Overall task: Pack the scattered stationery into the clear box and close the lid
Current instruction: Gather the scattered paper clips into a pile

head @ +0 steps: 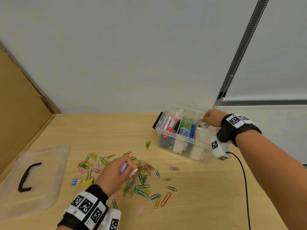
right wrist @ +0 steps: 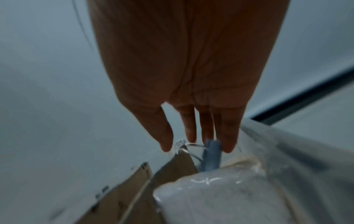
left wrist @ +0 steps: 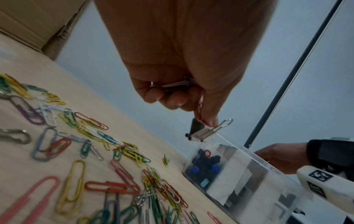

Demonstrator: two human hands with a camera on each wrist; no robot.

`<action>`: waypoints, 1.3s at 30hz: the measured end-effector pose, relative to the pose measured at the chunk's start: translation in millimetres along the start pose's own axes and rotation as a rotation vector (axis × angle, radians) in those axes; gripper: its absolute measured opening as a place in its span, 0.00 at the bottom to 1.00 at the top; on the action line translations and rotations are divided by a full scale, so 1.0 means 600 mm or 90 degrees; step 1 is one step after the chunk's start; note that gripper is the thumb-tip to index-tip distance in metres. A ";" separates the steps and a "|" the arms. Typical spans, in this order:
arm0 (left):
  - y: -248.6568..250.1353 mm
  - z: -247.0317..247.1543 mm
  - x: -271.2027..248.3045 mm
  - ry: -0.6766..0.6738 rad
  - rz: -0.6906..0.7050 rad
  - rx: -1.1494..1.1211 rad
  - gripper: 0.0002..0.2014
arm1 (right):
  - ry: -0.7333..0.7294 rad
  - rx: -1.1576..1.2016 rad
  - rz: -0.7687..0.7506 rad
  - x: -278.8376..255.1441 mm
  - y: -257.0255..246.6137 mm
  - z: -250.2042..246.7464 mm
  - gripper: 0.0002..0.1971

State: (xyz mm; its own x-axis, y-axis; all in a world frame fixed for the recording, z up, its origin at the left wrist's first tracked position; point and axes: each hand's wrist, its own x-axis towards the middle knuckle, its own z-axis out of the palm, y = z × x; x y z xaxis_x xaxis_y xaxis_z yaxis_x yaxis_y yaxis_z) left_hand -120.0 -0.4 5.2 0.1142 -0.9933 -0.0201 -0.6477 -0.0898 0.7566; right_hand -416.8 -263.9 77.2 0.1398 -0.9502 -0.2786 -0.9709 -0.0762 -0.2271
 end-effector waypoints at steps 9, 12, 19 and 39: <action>0.058 0.006 0.013 -0.014 0.047 0.014 0.11 | 0.145 0.112 -0.052 -0.088 0.073 0.081 0.26; 0.136 0.036 0.063 -0.018 0.086 0.058 0.10 | 0.186 0.187 -0.090 -0.104 0.086 0.131 0.29; 0.330 0.164 0.263 -0.021 0.233 0.334 0.08 | 0.217 0.268 -0.135 -0.100 0.090 0.153 0.30; 0.413 0.232 0.427 -0.263 0.129 0.504 0.10 | 0.206 0.294 -0.139 -0.118 0.087 0.146 0.30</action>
State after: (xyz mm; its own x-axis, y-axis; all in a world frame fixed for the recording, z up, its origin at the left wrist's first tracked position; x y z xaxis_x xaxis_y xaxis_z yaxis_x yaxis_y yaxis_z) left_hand -356.0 -287.5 96.8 -0.2383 -0.9291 -0.2829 -0.9705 0.2169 0.1050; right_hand -460.2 -174.4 3.4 0.1896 -0.9766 0.1013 -0.7313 -0.2093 -0.6491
